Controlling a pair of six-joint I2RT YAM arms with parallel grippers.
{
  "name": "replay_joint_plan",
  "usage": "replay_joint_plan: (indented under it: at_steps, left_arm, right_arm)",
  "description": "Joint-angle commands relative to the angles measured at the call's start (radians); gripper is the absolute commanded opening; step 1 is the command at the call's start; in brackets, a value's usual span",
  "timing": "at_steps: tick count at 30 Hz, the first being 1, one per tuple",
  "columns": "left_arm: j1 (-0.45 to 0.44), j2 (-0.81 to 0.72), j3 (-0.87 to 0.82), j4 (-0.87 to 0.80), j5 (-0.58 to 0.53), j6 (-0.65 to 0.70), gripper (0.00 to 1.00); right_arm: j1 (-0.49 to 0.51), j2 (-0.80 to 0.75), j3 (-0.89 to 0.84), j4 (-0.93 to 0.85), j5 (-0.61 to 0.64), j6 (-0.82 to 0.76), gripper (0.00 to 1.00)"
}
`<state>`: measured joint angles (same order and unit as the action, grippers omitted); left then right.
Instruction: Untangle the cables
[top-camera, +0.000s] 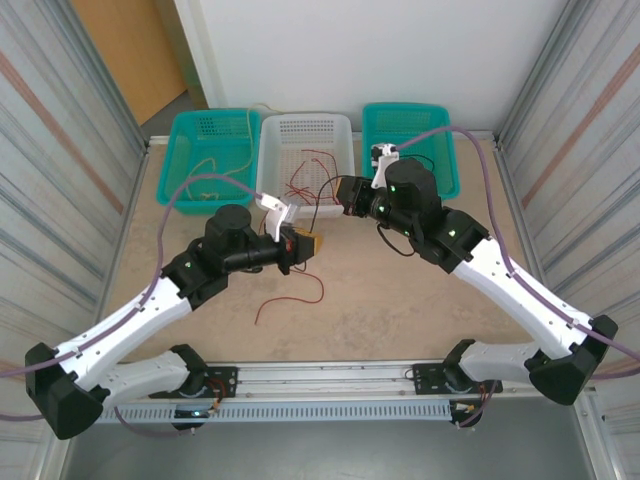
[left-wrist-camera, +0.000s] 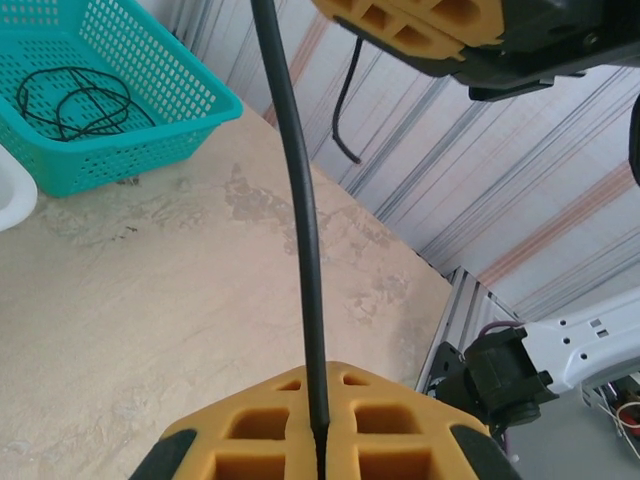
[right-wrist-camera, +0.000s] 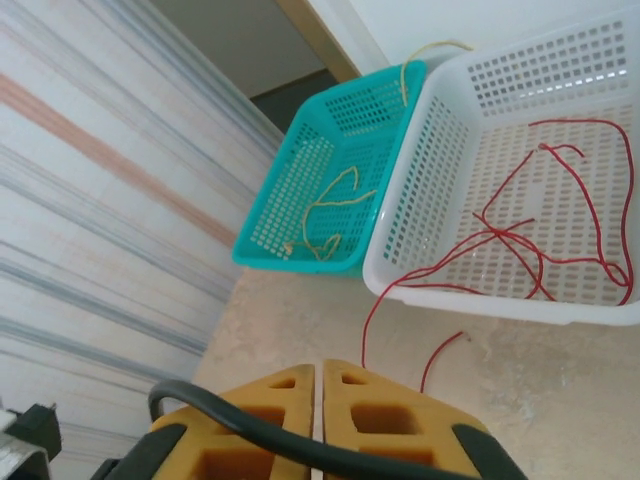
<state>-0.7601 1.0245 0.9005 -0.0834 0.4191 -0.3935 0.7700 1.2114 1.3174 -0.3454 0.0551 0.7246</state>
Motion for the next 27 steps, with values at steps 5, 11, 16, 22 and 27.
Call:
replay_joint_plan:
  at_steps: [5,11,16,22,27]
  left_arm:
    - [-0.001,-0.012,-0.014,0.041,0.055,-0.002,0.0]
    - [-0.003,-0.01,-0.037,0.053,0.048,-0.003,0.16]
    - [-0.001,-0.027,-0.063,0.071,-0.006,-0.023,0.68]
    - [-0.001,-0.05,-0.093,0.083,-0.033,-0.017,0.66]
    - [0.006,-0.044,-0.089,0.037,-0.081,-0.02,0.59]
  right_arm:
    - [-0.008,-0.033,0.016,0.0,-0.011,-0.019,0.0]
    - [-0.009,-0.042,0.058,-0.017,-0.03,-0.056,0.0]
    - [-0.019,-0.043,0.08,-0.03,-0.032,-0.082,0.0]
    - [-0.058,-0.033,0.092,-0.005,-0.059,-0.071,0.0]
    - [-0.049,-0.01,0.076,-0.074,-0.023,-0.059,0.02]
